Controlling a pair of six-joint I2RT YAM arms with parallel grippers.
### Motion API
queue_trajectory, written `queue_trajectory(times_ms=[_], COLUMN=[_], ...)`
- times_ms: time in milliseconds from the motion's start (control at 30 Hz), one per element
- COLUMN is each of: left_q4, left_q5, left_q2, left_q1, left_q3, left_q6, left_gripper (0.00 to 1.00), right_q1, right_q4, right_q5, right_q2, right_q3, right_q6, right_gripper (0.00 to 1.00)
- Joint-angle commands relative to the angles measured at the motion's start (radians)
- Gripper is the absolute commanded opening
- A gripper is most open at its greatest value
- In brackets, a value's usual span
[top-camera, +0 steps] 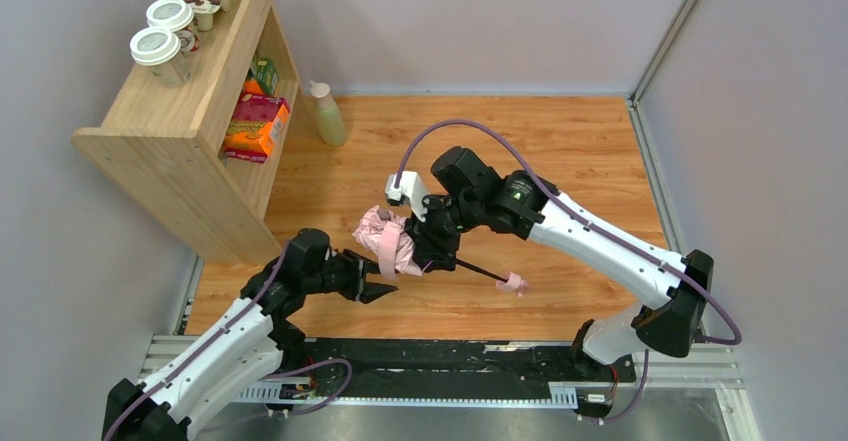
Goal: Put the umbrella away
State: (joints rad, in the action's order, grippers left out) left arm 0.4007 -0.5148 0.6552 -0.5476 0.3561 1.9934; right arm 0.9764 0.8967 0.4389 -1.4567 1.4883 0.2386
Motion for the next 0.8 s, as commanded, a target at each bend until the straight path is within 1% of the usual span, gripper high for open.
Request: queue_trajectory(times_ms=[0,67,133,200,233,267,300,367,400,433,467,500,533,567,600,633,700,733,767], left_q4=[-0.04,-0.057,-0.079,-0.094,-0.105,-0.118,-0.153,-0.2,-0.209,-0.245,-0.275,-0.38,-0.478,-0.663,-0.721,-0.814,-0.936,-1.093,-1.126], left_q5=[0.005,0.012,0.021,0.027,0.03,0.051,0.07,0.184,0.217,0.292,0.317,0.347,0.346,0.31,0.293,0.253,0.199,0.182,0.182], left_q2=[-0.015,-0.014,-0.008,-0.003,-0.002,-0.003,-0.005,-0.009,-0.008,0.009,0.023,0.081,0.118,0.194,0.233,0.289,0.351,0.371,0.365], left_q1=[0.005,0.005,0.005,0.003,0.005,0.005,0.005,0.005,0.003,0.005,0.005,0.005,0.008,0.015,0.015,0.015,0.011,0.012,0.014], left_q3=[0.004,-0.005,-0.006,-0.008,-0.009,-0.014,-0.016,-0.022,-0.014,-0.008,0.004,0.009,0.0,0.0,0.018,0.038,0.081,0.069,0.057], left_q6=[0.251,0.252,0.248,0.242,0.236,0.22,0.202,0.13,0.051,-0.084,-0.147,-0.285,-0.348,-0.473,-0.54,-0.633,-0.758,-0.787,-0.853], left_gripper=[0.42,0.39,0.35,0.21,0.06,0.0,0.0,0.0,0.0,0.0,0.0,0.0,0.0,0.0,0.0,0.0,0.0,0.0,0.0], right_q1=[0.015,0.019,0.022,0.025,0.028,0.03,0.031,0.031,0.031,0.031,0.031,0.031,0.027,0.021,-0.007,-0.028,-0.067,-0.074,-0.084], right_q4=[-0.065,-0.064,-0.062,-0.061,-0.062,-0.062,-0.058,-0.038,-0.03,-0.031,-0.048,-0.067,-0.091,-0.128,-0.169,-0.215,-0.324,-0.346,-0.36], right_q5=[-0.003,0.004,0.012,0.03,0.037,0.046,0.063,0.116,0.162,0.222,0.297,0.376,0.473,0.544,0.611,0.688,0.788,0.811,0.842], right_q2=[0.015,0.016,0.015,0.016,0.019,0.021,0.024,0.036,0.048,0.071,0.09,0.101,0.108,0.113,0.113,0.11,0.096,0.091,0.085], right_q3=[0.07,0.075,0.082,0.086,0.084,0.079,0.076,0.064,0.046,0.026,-0.011,-0.045,-0.075,-0.113,-0.144,-0.183,-0.247,-0.272,-0.284], right_q6=[0.016,0.014,0.011,0.007,0.001,-0.007,-0.015,-0.03,-0.038,-0.05,-0.068,-0.085,-0.105,-0.136,-0.174,-0.226,-0.382,-0.409,-0.426], right_gripper=[0.0,0.0,0.0,0.0,0.0,0.0,0.0,0.0,0.0,0.0,0.0,0.0,0.0,0.0,0.0,0.0,0.0,0.0,0.0])
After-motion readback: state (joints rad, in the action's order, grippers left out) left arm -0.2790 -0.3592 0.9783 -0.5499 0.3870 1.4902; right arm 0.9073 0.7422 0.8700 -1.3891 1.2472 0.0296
